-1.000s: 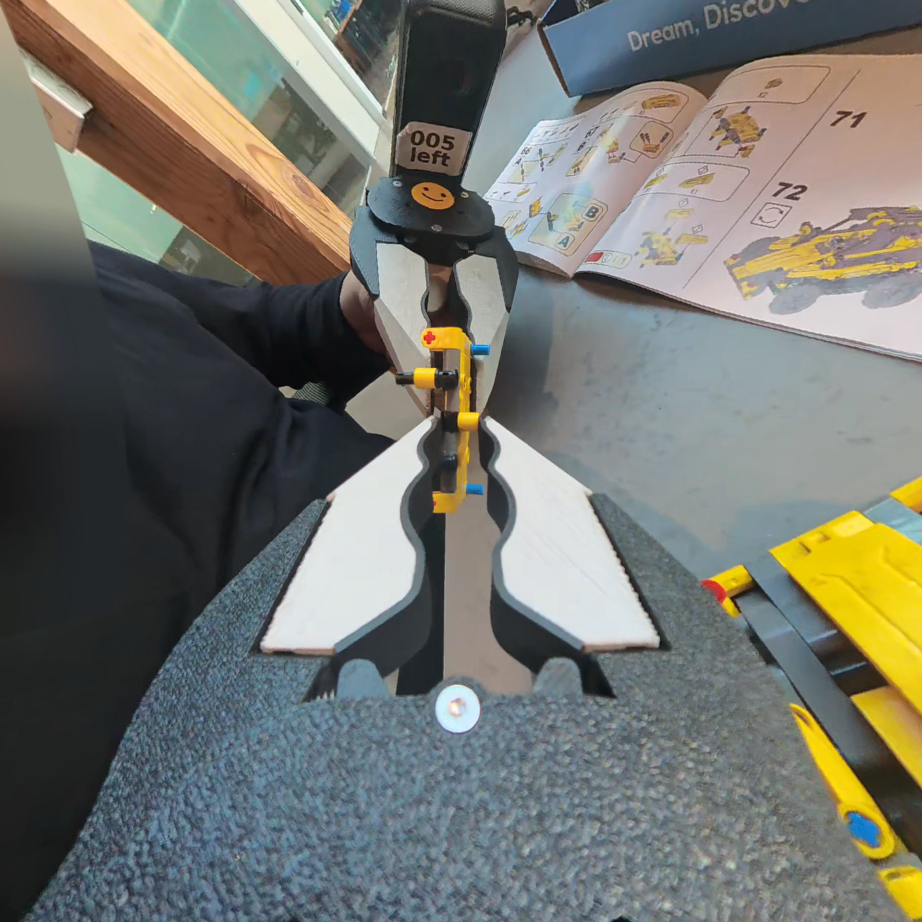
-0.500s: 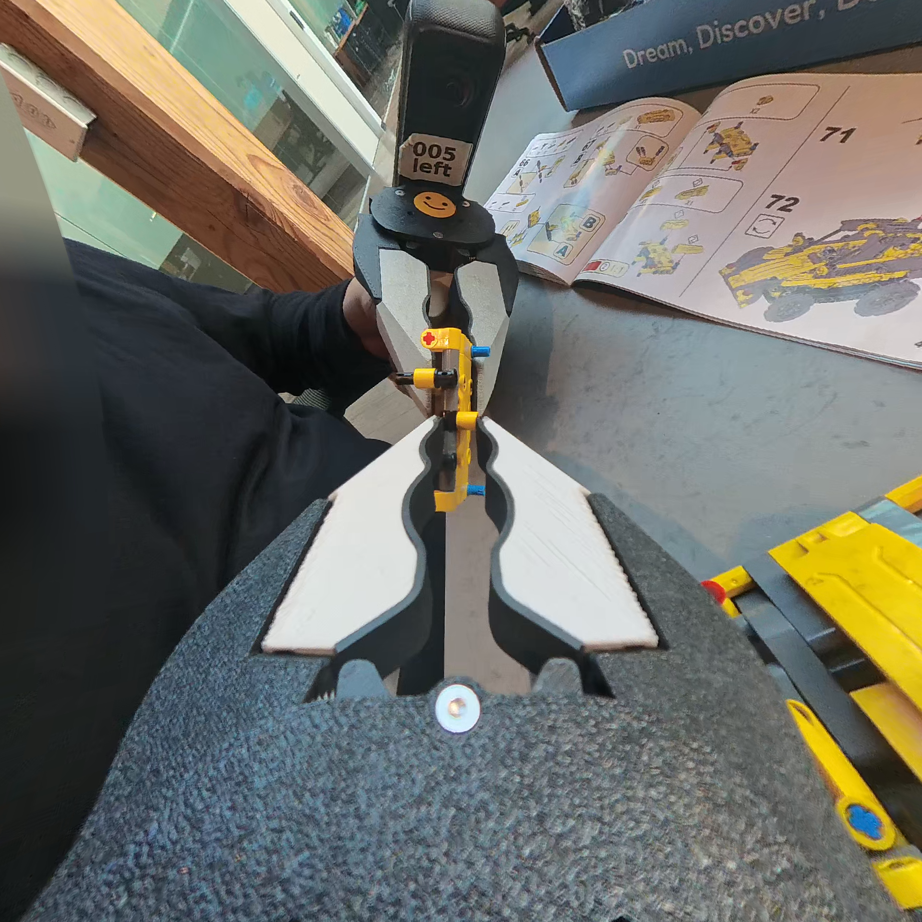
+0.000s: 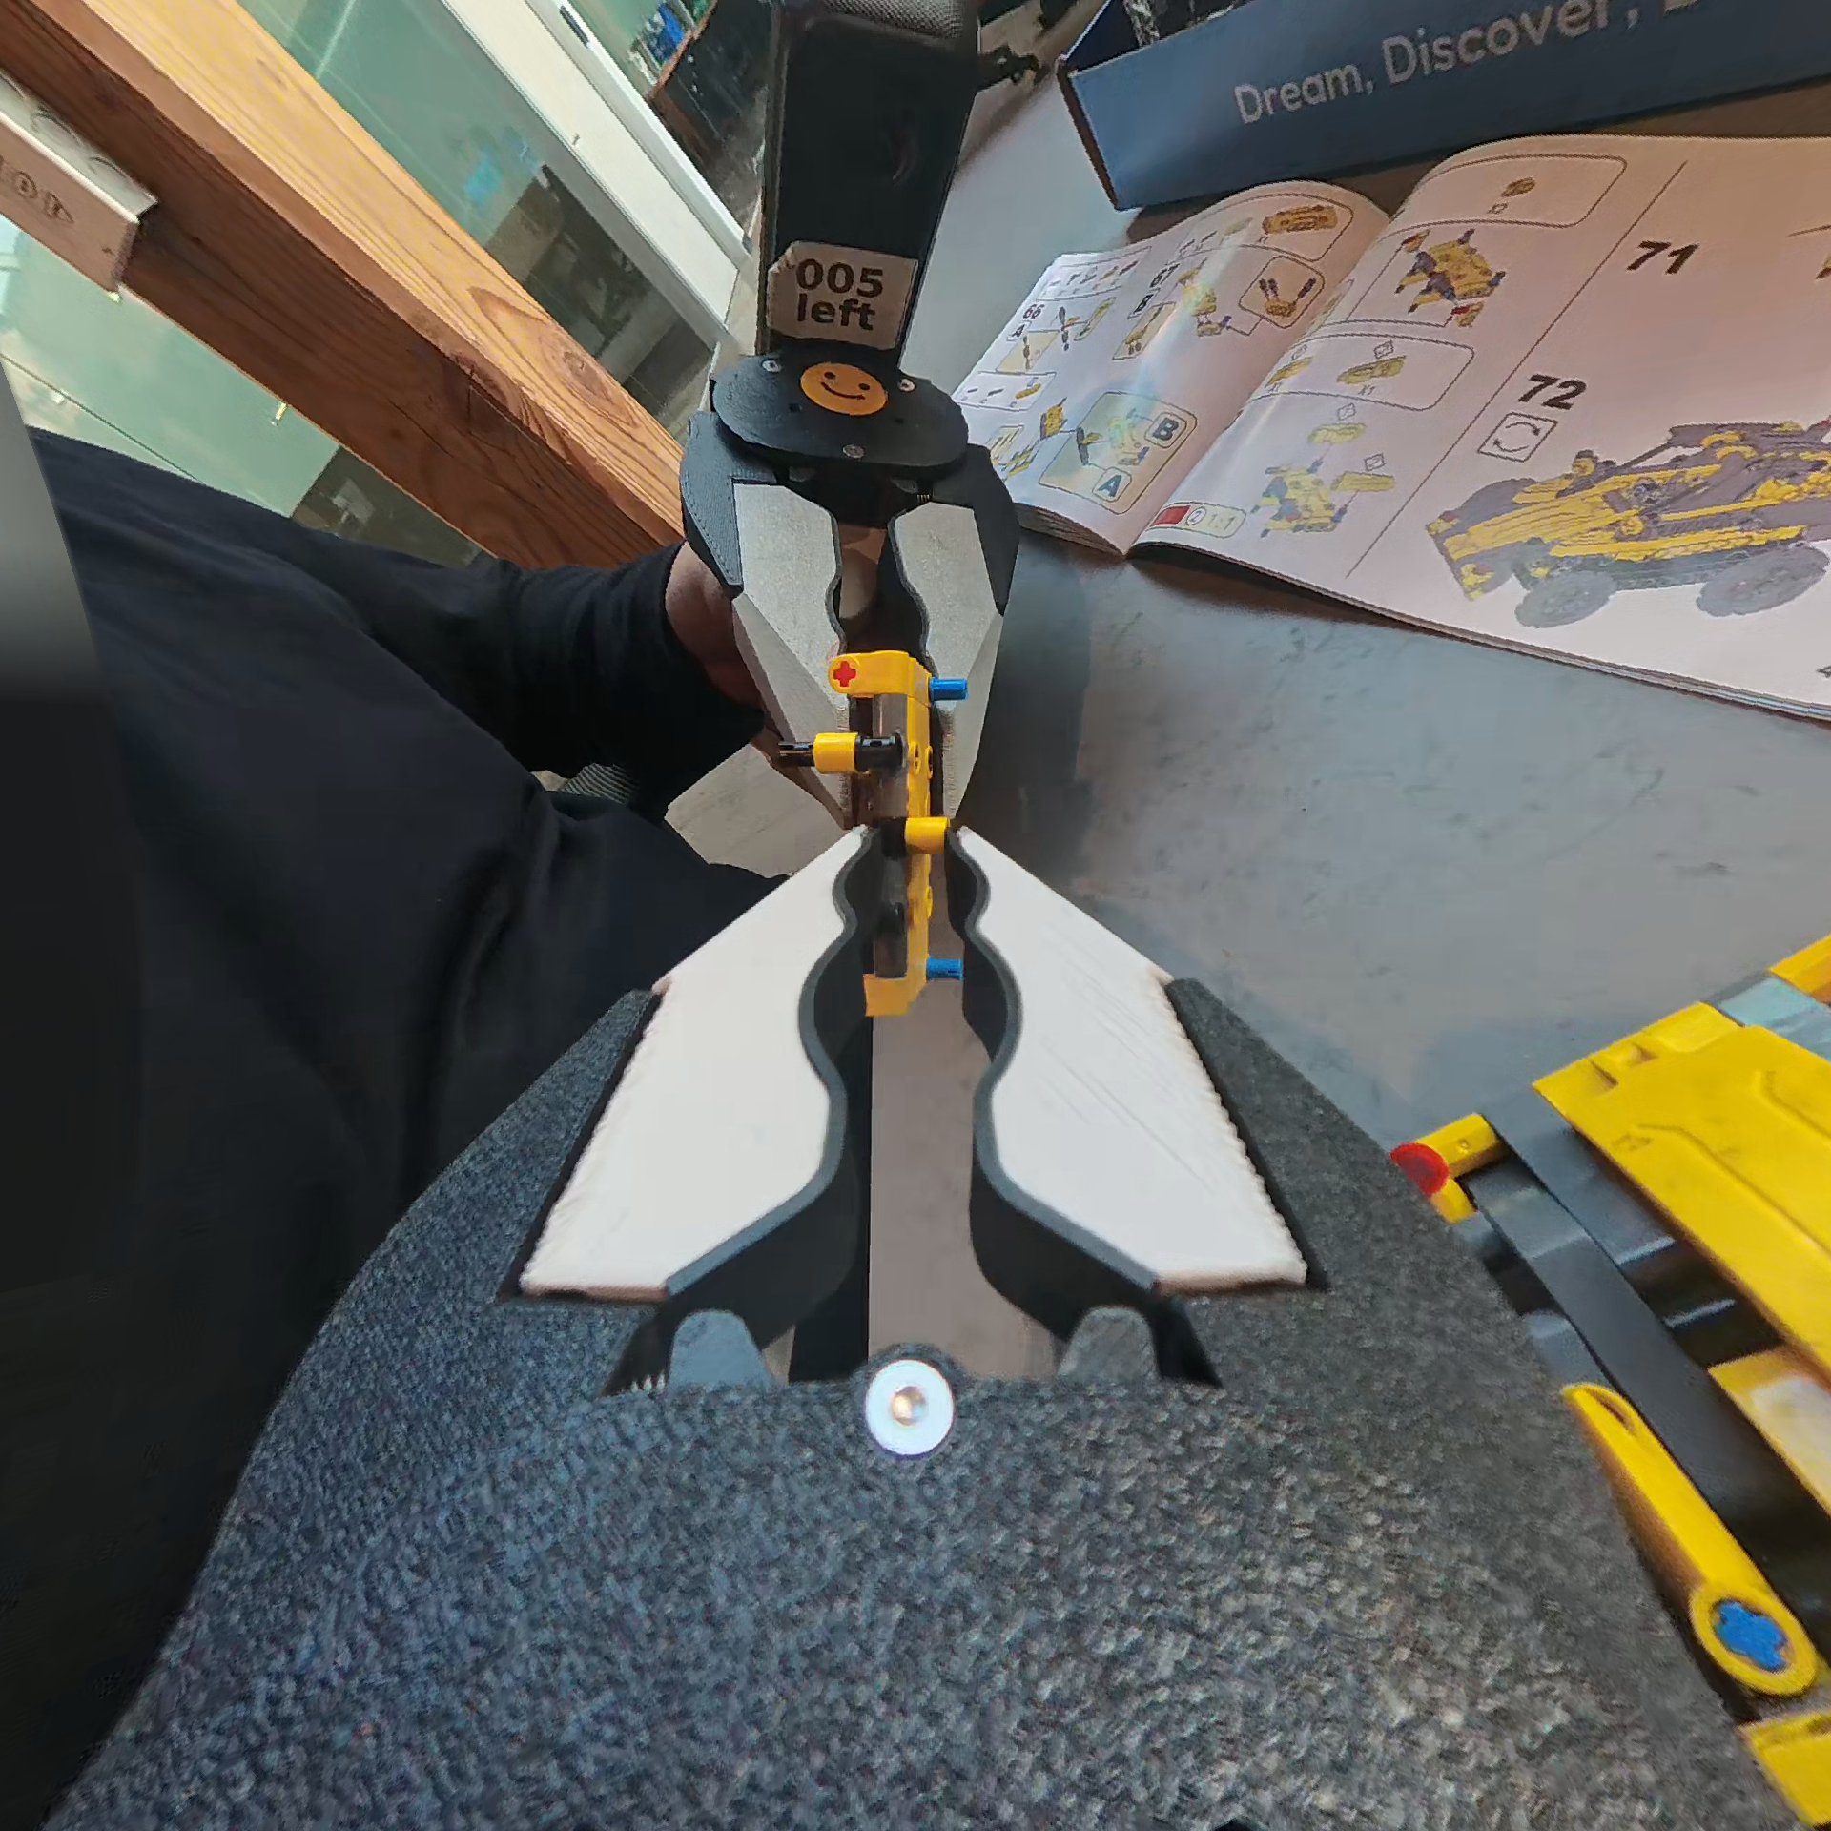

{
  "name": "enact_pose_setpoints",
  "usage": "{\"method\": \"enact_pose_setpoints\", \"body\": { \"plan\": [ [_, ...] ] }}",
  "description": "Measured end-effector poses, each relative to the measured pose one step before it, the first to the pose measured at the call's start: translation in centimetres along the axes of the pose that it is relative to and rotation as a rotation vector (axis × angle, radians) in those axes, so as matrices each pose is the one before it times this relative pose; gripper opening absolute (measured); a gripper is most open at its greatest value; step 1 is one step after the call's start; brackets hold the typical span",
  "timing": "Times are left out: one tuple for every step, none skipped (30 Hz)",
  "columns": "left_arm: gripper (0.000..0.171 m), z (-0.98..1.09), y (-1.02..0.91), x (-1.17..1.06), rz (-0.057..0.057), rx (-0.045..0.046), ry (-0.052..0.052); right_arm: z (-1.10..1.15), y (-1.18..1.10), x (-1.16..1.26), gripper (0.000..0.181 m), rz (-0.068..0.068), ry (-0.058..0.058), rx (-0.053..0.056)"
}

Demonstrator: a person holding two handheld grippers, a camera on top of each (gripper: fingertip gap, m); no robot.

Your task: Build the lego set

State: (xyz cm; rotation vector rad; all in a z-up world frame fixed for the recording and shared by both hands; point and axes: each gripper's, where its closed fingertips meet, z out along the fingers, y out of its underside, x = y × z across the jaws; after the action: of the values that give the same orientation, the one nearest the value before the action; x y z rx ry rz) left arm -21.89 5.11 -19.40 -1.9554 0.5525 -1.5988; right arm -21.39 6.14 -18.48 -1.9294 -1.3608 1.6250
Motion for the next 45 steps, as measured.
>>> {"method": "enact_pose_setpoints", "body": {
  "plan": [
    [0.015,0.027,-0.004,0.012,0.0022,0.00054,-0.0005,-0.036,-0.004,-0.005,0.012,0.0016,-0.0008,0.0017],
    [0.015,0.019,-0.022,0.025,0.0033,0.0014,-0.0003,-0.062,-0.02,-0.016,0.012,-0.0001,0.0003,0.001],
    [0.015,0.002,-0.029,-0.001,0.0045,0.00243,-0.0028,-0.101,-0.055,0.02,0.012,-0.0048,0.0059,0.0016],
    [0.015,-0.023,-0.04,-0.068,0.005,0.00315,-0.0068,-0.19,-0.148,0.05,0.011,-0.0097,0.0105,0.0064],
    [0.015,-0.05,-0.058,-0.052,0.0043,0.00539,-0.0063,-0.299,-0.302,-0.068,0.012,-0.0078,0.0035,0.0154],
    [0.015,-0.069,-0.115,-0.017,0.0025,0.00926,-0.0028,-0.384,-0.412,-0.153,0.016,-0.0043,-0.0015,0.0227],
    [0.015,-0.11,-0.153,-0.005,0.0008,0.01106,-0.0005,-0.436,-0.422,-0.248,0.021,-0.0061,-0.0061,0.0249],
    [0.015,-0.111,-0.155,-0.034,-0.0013,0.01084,-0.0004,-0.434,-0.335,-0.241,0.025,-0.0123,-0.0041,0.0225],
    [0.015,-0.098,-0.144,-0.031,-0.0025,0.00887,0.0008,-0.379,-0.152,-0.08,0.027,-0.0186,0.0087,0.0155],
    [0.015,-0.061,-0.107,0.017,-0.0018,0.00598,0.003,-0.282,0.106,0.119,0.028,-0.0216,0.024,0.0036],
    [0.015,-0.053,-0.088,0.029,0.0013,0.00585,0.0022,-0.173,0.345,0.241,0.028,-0.0246,0.0333,-0.0066],
    [0.015,-0.039,-0.102,0.056,0.0058,0.00665,0.0025,-0.066,0.43,0.158,0.032,-0.0334,0.0339,-0.0094],
    [0.015,-0.03,-0.096,0.12,0.0086,0.00642,0.0053,0.033,0.431,-0.029,0.032,-0.0438,0.0297,-0.0076],
    [0.015,-0.039,-0.102,0.097,0.0087,0.00614,0.0042,0.116,0.456,-0.153,0.032,-0.0471,0.0287,-0.0092],
    [0.015,-0.035,-0.099,0.09,0.008,0.00688,0.0034,0.183,0.524,-0.251,0.031,-0.0447,0.0248,-0.0169],
    [0.015,-0.043,-0.12,0.168,0.0105,0.00771,0.0089,0.227,0.54,-0.23,0.03,-0.0377,0.0228,-0.0216],
    [0.015,-0.041,-0.109,0.242,0.0143,0.00701,0.0108,0.21,0.415,-0.084,0.029,-0.0272,0.0258,-0.0171],
    [0.015,-0.014,-0.071,0.165,0.015,0.00486,0.0055,0.196,0.209,-0.071,0.029,-0.0158,0.0186,-0.007],
    [0.015,-0.002,-0.012,0.124,0.013,0.00169,0.0032,0.164,0.0,-0.256,0.028,-0.006,-0.0024,0.0034],
    [0.015,0.03,0.018,0.175,0.0127,-0.00067,0.0055,0.147,-0.16,-0.375,0.025,0.0023,-0.0181,0.0118],
    [0.015,0.032,0.024,0.182,0.0159,-0.00088,0.005,0.118,-0.2,-0.299,0.022,0.0068,-0.0193,0.0126],
    [0.015,0.033,0.02,0.203,0.02,-0.00059,0.0039,0.087,-0.188,-0.184,0.019,0.0111,-0.0165,0.0132],
    [0.015,0.018,-0.012,0.289,0.0248,0.00215,0.0071,0.053,-0.203,-0.213,0.016,0.0179,-0.0227,0.0166],
    [0.015,-0.03,-0.118,0.324,0.0308,0.00907,0.006,-0.02,-0.22,-0.252,0.016,0.0273,-0.0308,0.0183],
    [0.015,-0.073,-0.145,0.302,0.0345,0.01098,0.0036,-0.053,-0.245,-0.299,0.015,0.034,-0.0361,0.0211],
    [0.015,-0.067,-0.124,0.295,0.0345,0.00812,0.0044,-0.081,-0.228,-0.351,0.016,0.0363,-0.0401,0.022],
    [0.015,-0.034,-0.071,0.282,0.031,0.0044,0.0051,-0.071,-0.161,-0.374,0.017,0.0392,-0.0438,0.0189],
    [0.015,-0.02,-0.034,0.239,0.0258,0.0023,0.0067,-0.048,-0.092,-0.387,0.018,0.0426,-0.0464,0.0145],
    [0.015,-0.028,-0.062,0.201,0.0223,0.00401,0.0061,-0.022,-0.073,-0.257,0.019,0.0415,-0.0409,0.0136],
    [0.015,-0.053,-0.097,0.113,0.0208,0.00615,0.003,0.023,-0.075,-0.141,0.019,0.0398,-0.0333,0.0148],
    [0.015,-0.08,-0.102,0.116,0.0162,0.00534,0.0042,0.056,-0.036,-0.096,0.02,0.0381,-0.0302,0.0109],
    [0.015,-0.081,-0.09,0.194,0.0142,0.0031,0.0096,0.088,0.023,-0.199,0.021,0.0362,-0.0339,0.0061],
    [0.015,-0.083,-0.1,0.242,0.017,0.00295,0.0125,0.101,-0.013,-0.281,0.023,0.0299,-0.0342,0.0057],
    [0.015,-0.074,-0.09,0.241,0.0201,0.00226,0.01,0.095,-0.028,-0.256,0.023,0.0164,-0.0251,0.005],
    [0.015,-0.067,-0.041,0.154,0.0233,-0.00114,0.0045,0.091,0.012,-0.148,0.024,0.006,-0.0119,0.0006],
    [0.015,-0.059,-0.003,0.125,0.0278,-0.00475,0.0003,0.09,0.05,-0.012,0.023,0.0022,-0.0006,-0.0038],
    [0.015,-0.056,0.003,0.101,0.0345,-0.00523,-0.0039,0.064,0.08,0.037,0.023,0.0022,0.0036,-0.0062],
    [0.015,-0.063,-0.032,0.12,0.0435,-0.00358,-0.0059,0.05,0.048,0.012,0.023,0.0031,0.0018,-0.0044],
    [0.015,-0.077,-0.036,0.156,0.0522,-0.00229,-0.006,0.04,-0.005,-0.043,0.023,0.0046,-0.0032,-0.0002],
    [0.014,-0.081,-0.054,0.157,0.0588,-0.00132,-0.0085,0.038,0.021,-0.047,0.023,0.0037,-0.0033,-0.0005],
    [0.015,-0.074,0.002,0.116,0.0626,-0.00361,-0.0116,0.052,0.073,0.068,0.022,-0.0002,0.0042,-0.0041],
    [0.015,-0.07,0.07,0.103,0.0631,-0.00739,-0.0112,0.066,0.158,0.18,0.021,-0.0056,0.0127,-0.0093],
    [0.015,-0.086,0.104,0.131,0.0591,-0.00718,-0.007,0.088,0.142,0.174,0.021,-0.0117,0.0136,-0.0094],
    [0.015,-0.105,0.052,0.151,0.0493,-0.00202,-0.0011,0.095,0.094,0.127,0.022,-0.0164,0.0129,-0.0062],
    [0.015,-0.095,-0.042,0.151,0.0359,0.00468,0.0035,0.101,0.03,0.034,0.025,-0.0191,0.007,-0.0018]
  ]
}}
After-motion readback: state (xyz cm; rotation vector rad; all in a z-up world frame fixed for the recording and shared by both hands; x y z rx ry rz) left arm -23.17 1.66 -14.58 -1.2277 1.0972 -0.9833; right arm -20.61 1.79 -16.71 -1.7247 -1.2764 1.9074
